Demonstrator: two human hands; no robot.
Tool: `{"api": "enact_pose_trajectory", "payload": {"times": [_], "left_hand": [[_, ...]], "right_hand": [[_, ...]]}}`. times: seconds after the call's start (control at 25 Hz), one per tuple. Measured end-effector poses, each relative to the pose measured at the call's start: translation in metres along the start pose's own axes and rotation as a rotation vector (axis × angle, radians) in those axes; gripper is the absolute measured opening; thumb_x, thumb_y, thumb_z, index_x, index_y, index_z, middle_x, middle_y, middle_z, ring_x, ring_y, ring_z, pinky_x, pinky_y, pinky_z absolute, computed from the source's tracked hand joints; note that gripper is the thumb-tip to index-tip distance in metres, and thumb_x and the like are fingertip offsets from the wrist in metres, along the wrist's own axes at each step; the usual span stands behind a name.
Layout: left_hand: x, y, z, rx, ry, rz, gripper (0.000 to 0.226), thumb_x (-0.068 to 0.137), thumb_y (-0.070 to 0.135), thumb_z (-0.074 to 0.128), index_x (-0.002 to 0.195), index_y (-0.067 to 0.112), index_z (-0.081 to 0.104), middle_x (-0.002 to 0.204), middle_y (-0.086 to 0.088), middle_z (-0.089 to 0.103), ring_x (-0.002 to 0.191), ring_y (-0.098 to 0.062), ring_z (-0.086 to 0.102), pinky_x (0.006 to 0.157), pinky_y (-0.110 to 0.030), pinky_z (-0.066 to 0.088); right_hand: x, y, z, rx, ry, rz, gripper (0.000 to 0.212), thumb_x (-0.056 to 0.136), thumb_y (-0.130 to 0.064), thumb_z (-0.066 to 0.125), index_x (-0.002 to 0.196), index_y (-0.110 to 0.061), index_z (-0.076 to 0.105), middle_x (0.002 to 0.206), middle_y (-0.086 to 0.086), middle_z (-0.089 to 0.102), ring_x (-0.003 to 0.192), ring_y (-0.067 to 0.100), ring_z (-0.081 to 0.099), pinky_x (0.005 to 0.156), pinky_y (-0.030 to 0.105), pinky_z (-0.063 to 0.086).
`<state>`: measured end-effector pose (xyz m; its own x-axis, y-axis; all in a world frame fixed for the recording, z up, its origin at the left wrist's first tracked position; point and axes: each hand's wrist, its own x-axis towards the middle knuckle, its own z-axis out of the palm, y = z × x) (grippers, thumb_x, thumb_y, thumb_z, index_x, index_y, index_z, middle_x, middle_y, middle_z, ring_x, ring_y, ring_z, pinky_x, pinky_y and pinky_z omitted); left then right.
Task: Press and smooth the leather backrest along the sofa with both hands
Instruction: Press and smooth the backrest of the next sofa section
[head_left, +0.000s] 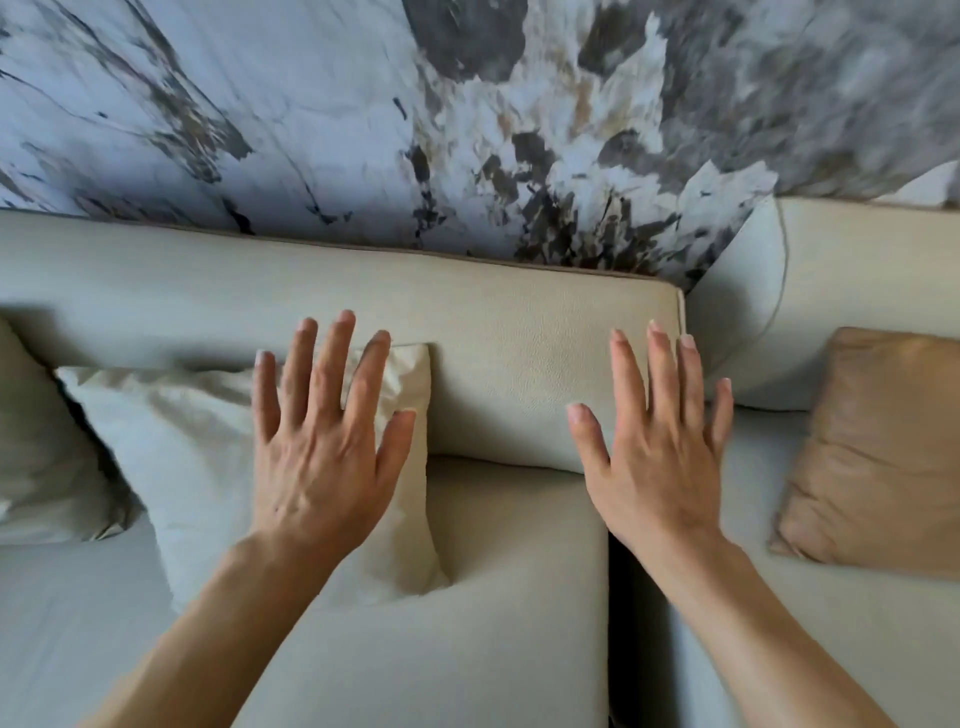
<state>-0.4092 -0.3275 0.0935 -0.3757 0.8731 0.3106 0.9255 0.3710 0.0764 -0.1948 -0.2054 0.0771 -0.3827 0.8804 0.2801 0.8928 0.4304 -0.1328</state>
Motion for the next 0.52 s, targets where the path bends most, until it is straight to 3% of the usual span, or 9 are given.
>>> {"api": "enact_pose_trajectory", "payload": {"times": [0.32,0.52], "left_hand": [[0.095,0.005,0.137,0.016,-0.036,0.061,0.063,0.095,0.054,0.028,0.151,0.026,0.034,0.161,-0.009,0.027,0.15,-0.034,0.018,0.12,-0.056,0.009],[0.104,-0.002,0.172,0.073,0.119,0.143,0.063,0.096,0.058,0.027,0.15,0.026,0.036,0.155,-0.009,0.039,0.142,-0.036,0.034,0.116,-0.058,0.022]], "right_hand": [[0.061,0.028,0.124,-0.066,0.009,-0.021,0.072,0.092,-0.06,0.029,0.152,-0.02,0.024,0.159,0.01,0.025,0.146,0.033,0.019,0.113,0.06,0.014],[0.065,0.032,0.151,-0.138,0.126,-0.036,0.071,0.095,-0.062,0.022,0.153,-0.022,0.015,0.16,0.011,0.023,0.147,0.033,0.014,0.114,0.059,0.009]]}}
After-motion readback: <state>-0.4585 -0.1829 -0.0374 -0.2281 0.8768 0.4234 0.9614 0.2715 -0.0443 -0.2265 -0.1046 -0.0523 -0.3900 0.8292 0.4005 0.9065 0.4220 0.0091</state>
